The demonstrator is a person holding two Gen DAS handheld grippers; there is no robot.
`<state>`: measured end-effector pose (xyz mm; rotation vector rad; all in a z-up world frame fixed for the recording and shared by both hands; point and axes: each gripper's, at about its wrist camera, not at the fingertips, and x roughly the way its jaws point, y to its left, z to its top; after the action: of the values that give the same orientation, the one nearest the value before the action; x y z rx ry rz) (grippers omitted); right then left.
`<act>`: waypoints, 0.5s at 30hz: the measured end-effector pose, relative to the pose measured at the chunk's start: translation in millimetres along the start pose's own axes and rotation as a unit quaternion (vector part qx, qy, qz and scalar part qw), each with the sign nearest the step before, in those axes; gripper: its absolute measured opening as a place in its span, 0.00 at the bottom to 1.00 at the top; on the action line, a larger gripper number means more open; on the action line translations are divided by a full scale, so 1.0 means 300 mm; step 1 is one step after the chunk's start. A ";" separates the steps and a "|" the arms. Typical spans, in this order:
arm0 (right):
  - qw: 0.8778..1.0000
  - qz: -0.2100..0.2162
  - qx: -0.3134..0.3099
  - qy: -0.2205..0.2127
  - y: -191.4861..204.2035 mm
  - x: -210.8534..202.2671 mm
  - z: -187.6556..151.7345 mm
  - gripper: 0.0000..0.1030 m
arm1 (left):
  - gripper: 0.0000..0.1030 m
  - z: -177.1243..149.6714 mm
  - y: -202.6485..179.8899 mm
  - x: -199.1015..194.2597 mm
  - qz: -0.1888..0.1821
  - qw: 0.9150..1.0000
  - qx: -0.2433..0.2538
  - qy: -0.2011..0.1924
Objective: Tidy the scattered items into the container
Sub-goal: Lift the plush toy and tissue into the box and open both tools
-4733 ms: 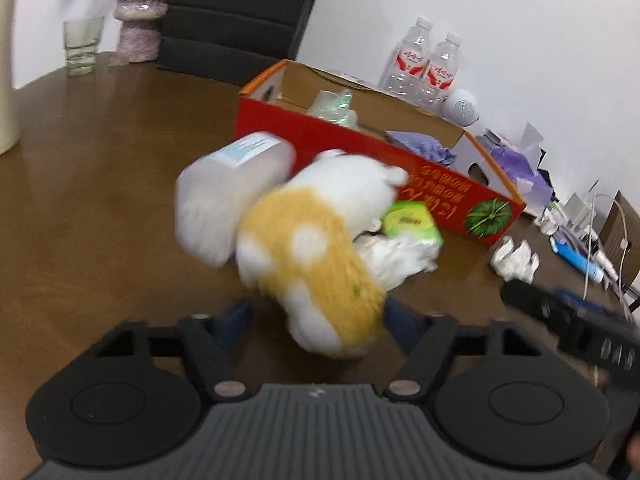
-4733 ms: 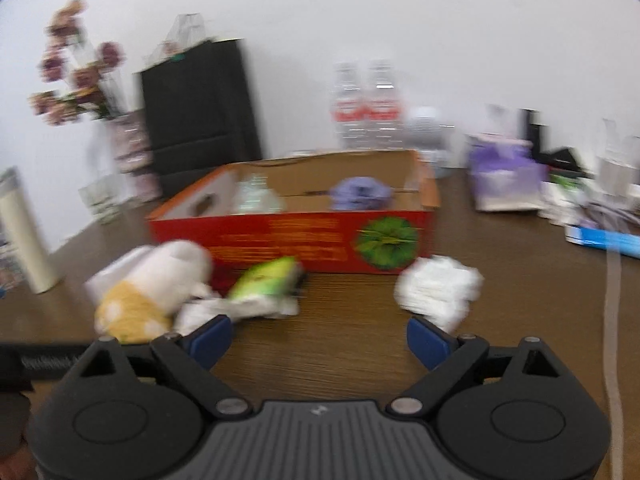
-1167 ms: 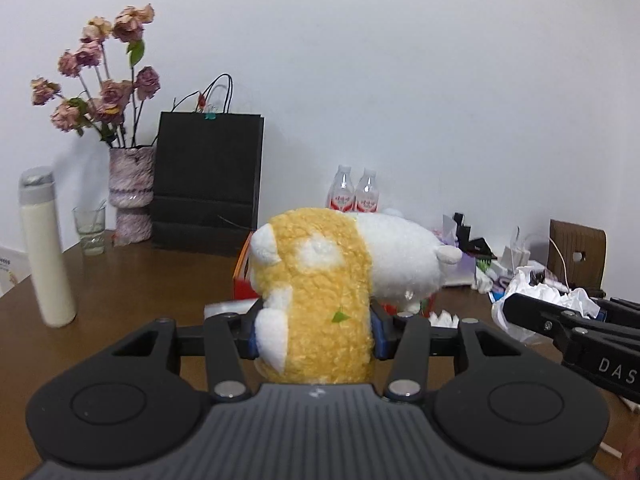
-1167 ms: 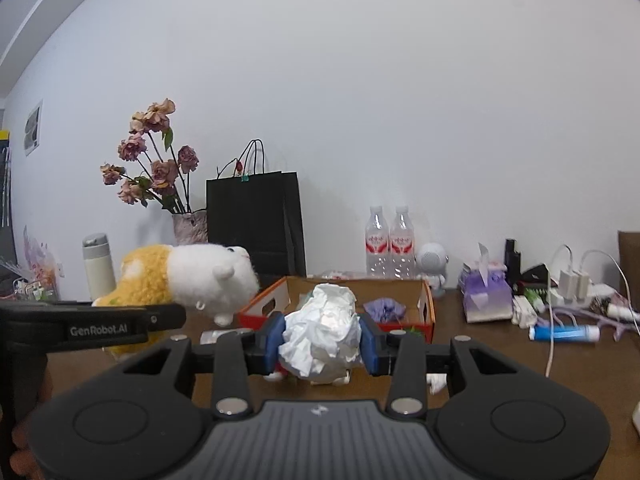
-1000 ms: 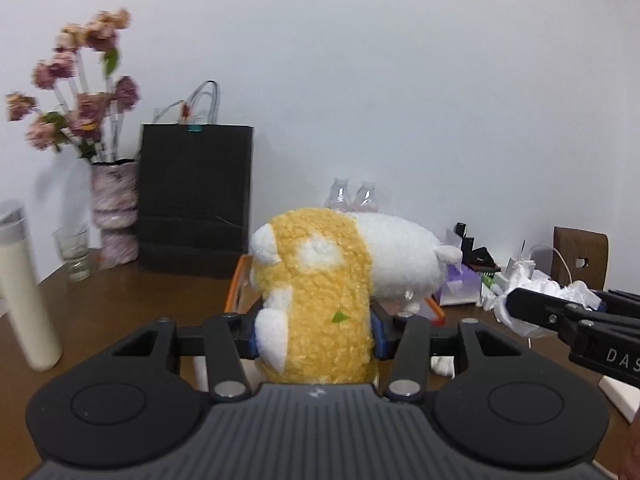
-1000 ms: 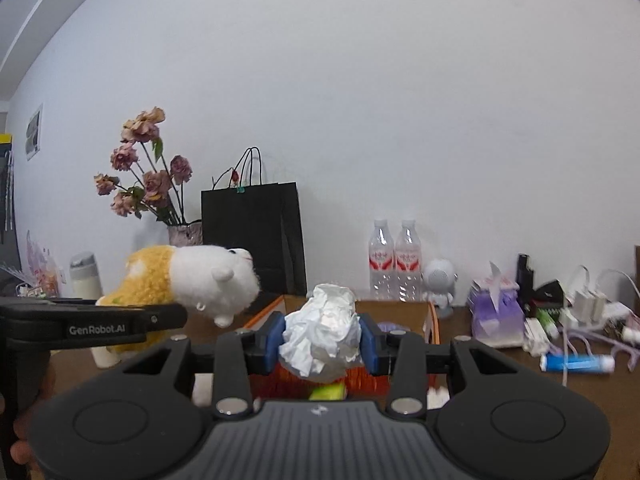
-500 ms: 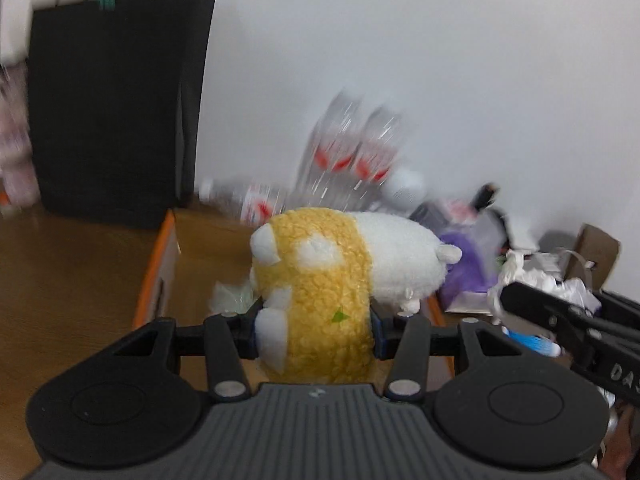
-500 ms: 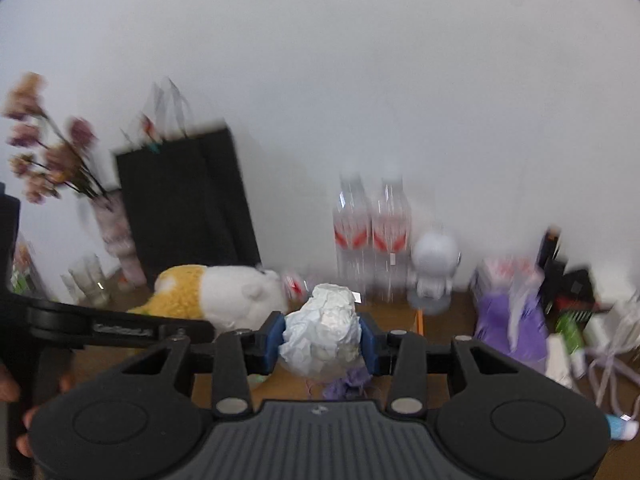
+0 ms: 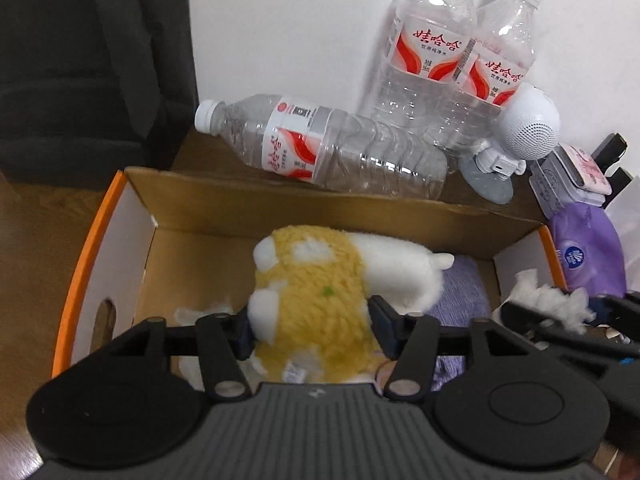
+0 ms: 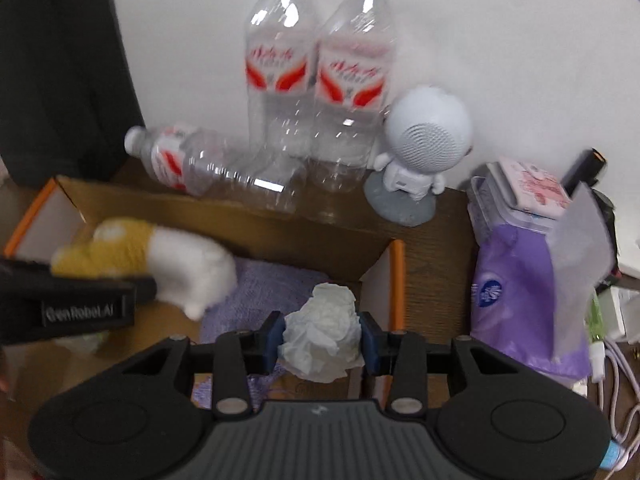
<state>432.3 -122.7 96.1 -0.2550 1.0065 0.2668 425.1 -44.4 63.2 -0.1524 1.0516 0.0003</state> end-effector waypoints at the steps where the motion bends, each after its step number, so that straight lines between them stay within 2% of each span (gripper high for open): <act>1: 1.000 0.002 -0.003 0.007 0.007 0.020 0.001 0.41 | 0.64 0.007 0.001 0.004 0.002 1.000 0.002 -0.002; 6: 0.999 0.011 0.032 0.014 -0.022 0.068 0.024 0.57 | 0.84 0.035 0.010 -0.040 0.002 1.000 0.001 -0.016; 8: 0.998 0.032 0.057 0.017 -0.047 0.044 0.030 0.63 | 0.93 0.047 0.020 -0.087 0.010 0.999 -0.003 -0.033; 10: 0.996 0.044 0.073 0.013 -0.062 0.006 0.031 0.74 | 0.96 0.058 0.030 -0.141 0.010 0.999 -0.001 -0.047; 13: 0.995 0.054 0.084 0.004 -0.072 -0.065 0.030 0.76 | 0.99 0.063 0.038 -0.216 0.014 0.999 0.011 -0.051; 15: 0.994 0.058 0.095 0.003 -0.073 -0.121 0.027 0.76 | 1.00 0.055 0.038 -0.249 0.025 0.999 0.017 -0.035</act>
<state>427.6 -144.3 133.1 -0.0238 1.0478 0.2741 401.5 -25.7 134.5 -0.0939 0.9851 0.0334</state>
